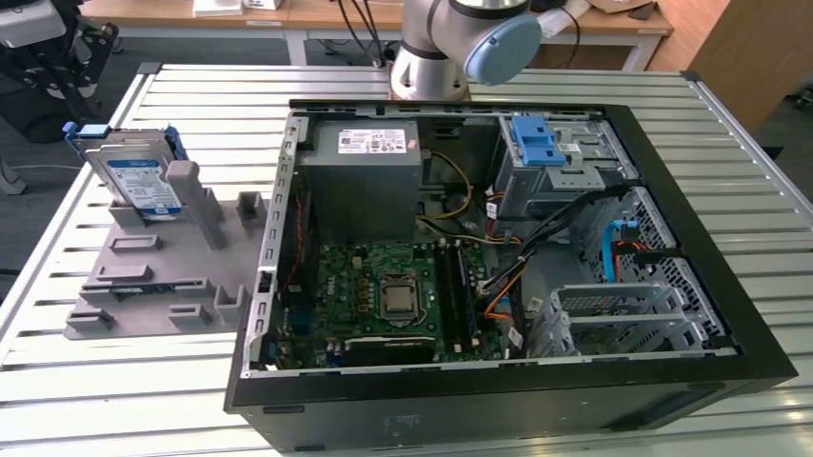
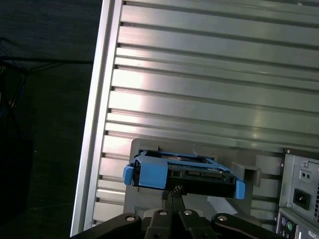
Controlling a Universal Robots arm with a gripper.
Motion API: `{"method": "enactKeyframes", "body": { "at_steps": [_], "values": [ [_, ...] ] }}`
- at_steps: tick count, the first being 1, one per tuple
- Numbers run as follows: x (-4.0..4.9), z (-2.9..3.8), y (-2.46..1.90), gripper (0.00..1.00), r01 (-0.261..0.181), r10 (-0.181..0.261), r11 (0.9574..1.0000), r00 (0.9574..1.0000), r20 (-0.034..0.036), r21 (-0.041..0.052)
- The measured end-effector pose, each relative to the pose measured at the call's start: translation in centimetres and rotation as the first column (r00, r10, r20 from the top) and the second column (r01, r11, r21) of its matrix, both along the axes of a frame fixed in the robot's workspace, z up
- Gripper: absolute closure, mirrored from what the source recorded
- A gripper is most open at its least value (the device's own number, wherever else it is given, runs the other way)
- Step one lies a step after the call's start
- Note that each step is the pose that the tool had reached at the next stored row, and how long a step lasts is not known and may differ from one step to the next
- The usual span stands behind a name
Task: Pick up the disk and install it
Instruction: 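Pick up the disk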
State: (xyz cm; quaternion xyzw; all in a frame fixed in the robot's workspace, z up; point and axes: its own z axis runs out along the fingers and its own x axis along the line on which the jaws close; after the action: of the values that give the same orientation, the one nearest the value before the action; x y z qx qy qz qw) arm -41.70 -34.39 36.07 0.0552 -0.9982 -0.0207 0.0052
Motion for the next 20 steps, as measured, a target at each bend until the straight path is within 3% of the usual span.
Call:
{"method": "enactKeyframes", "body": {
  "at_steps": [20],
  "values": [
    [0.00,0.00,0.01,0.89,-0.057,0.057,0.9984,0.9984,-0.0001,0.0000]
  ]
}}
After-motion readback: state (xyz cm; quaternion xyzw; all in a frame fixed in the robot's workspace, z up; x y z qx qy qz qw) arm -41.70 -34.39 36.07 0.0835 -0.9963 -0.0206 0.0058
